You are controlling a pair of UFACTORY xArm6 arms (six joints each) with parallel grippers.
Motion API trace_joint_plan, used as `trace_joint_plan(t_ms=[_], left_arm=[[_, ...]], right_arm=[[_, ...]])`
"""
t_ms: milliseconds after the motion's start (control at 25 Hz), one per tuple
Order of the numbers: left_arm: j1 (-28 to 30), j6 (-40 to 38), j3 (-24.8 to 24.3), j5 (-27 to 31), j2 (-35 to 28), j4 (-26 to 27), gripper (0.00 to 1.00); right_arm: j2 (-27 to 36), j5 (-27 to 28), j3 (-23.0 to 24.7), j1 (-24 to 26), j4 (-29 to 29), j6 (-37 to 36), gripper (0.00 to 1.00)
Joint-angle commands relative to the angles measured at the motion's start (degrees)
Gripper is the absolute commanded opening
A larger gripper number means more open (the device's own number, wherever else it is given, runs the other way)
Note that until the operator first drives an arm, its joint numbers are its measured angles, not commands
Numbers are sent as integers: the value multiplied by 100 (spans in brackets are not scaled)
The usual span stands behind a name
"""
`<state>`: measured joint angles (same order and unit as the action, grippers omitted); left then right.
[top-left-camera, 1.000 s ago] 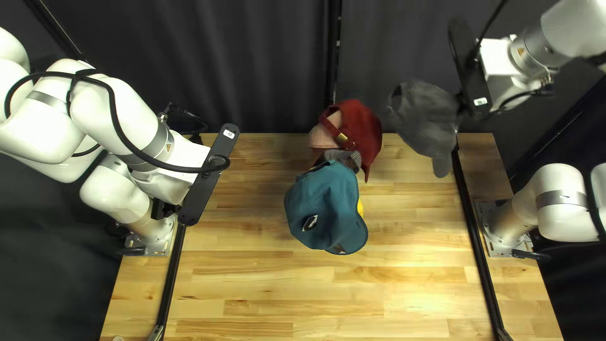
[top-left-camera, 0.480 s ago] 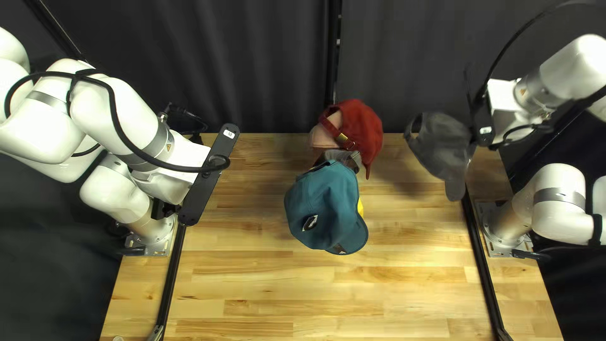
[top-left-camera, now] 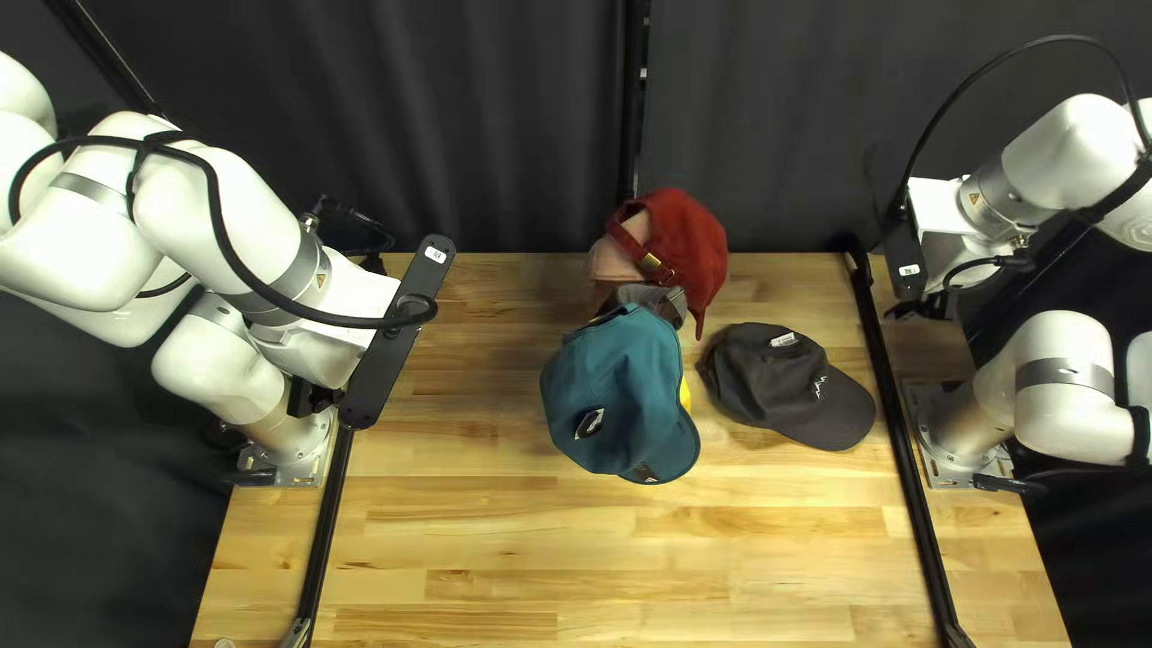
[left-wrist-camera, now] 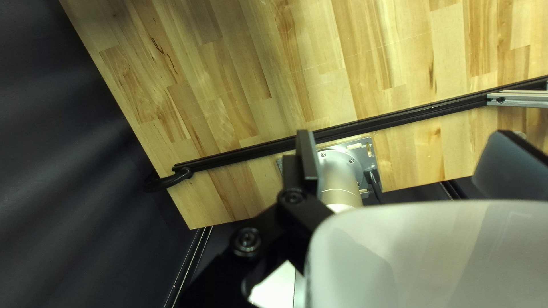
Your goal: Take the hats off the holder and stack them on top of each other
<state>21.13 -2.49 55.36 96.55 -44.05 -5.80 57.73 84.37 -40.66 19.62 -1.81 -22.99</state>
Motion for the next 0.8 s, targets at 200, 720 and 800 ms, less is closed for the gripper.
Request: trace_joint_plan(t_ms=[200, 720, 800], left_arm=[[0, 0, 0, 0, 0, 0, 100], [0, 0, 0, 0, 0, 0, 100], [0, 0, 0, 0, 0, 0, 100]], right_arm=[[-1279, 99, -1710, 141, 109, -581, 100], [-2669, -1017, -2415, -565, 95, -537, 100], [-2856, -1241, -2464, -622, 100, -565, 100]])
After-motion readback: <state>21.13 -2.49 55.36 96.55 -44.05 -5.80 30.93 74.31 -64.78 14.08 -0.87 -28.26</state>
